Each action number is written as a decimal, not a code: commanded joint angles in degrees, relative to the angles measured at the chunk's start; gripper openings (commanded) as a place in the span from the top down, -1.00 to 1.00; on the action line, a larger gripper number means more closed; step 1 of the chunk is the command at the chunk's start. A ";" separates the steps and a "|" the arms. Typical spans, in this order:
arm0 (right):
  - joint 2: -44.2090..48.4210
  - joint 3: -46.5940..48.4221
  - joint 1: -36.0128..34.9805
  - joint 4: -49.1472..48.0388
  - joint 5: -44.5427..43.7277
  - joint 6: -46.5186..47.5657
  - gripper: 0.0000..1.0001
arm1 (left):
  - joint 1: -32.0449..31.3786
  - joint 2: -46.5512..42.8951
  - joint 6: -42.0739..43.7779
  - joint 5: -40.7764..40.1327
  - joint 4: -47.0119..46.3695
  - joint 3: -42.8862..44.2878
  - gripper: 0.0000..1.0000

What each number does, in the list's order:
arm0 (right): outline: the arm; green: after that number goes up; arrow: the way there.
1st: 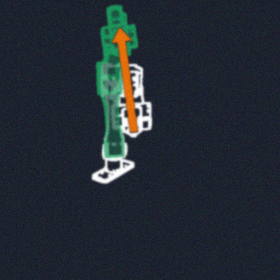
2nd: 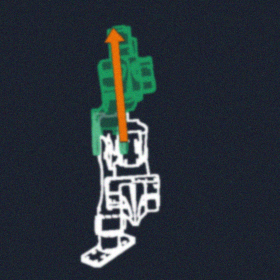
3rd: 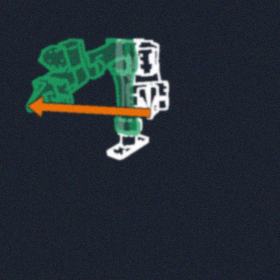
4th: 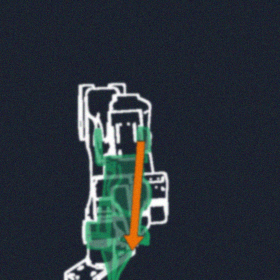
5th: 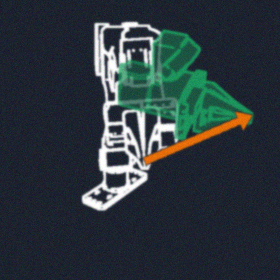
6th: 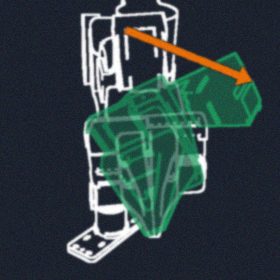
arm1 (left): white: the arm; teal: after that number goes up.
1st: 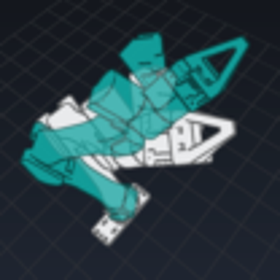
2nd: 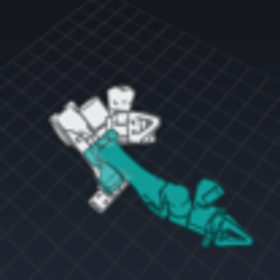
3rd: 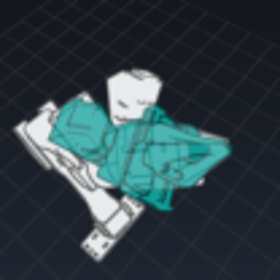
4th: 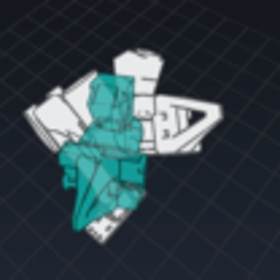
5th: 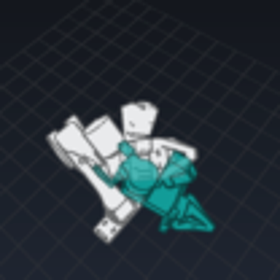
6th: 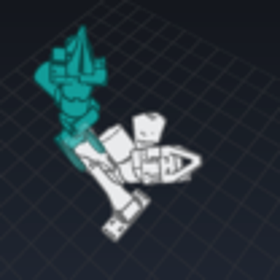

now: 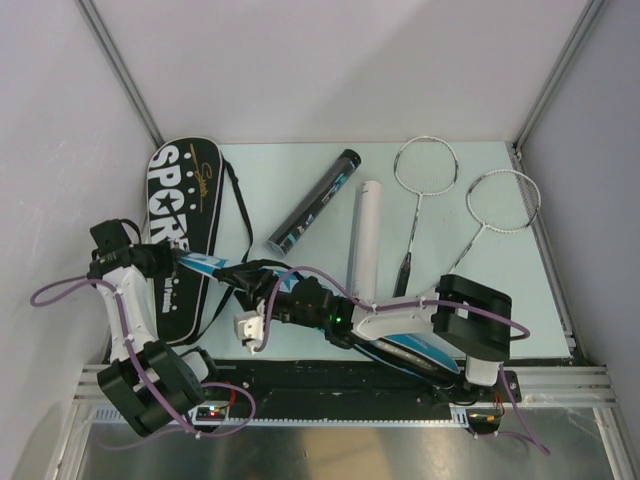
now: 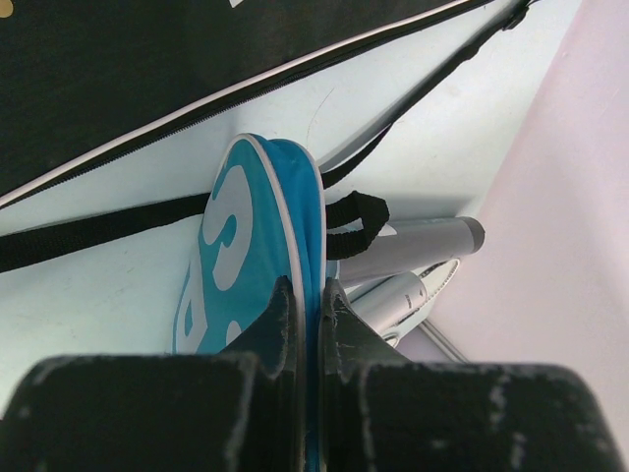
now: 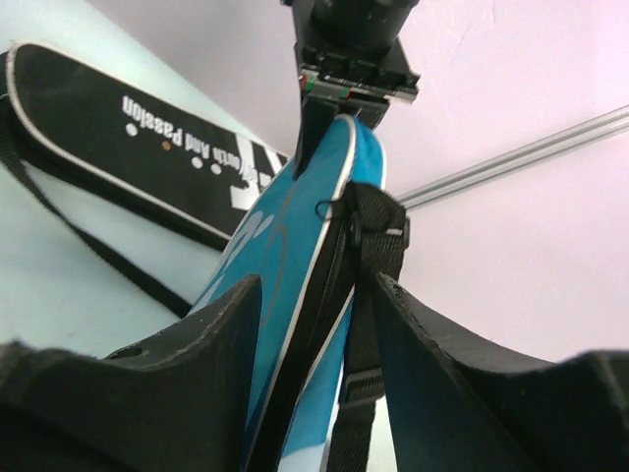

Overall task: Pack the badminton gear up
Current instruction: Zip the racket bag at the center of the board.

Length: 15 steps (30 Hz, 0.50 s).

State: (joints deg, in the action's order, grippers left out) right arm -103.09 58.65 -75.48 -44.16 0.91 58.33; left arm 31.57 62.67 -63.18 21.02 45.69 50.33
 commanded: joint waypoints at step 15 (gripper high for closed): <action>-7.47 8.82 -0.93 -11.44 0.27 7.48 0.26 | 0.06 -0.40 -2.20 2.75 1.70 -0.89 1.00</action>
State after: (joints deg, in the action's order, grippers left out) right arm -109.21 64.07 -76.31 -50.11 0.51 65.17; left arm 31.57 62.67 -64.07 21.19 45.50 50.19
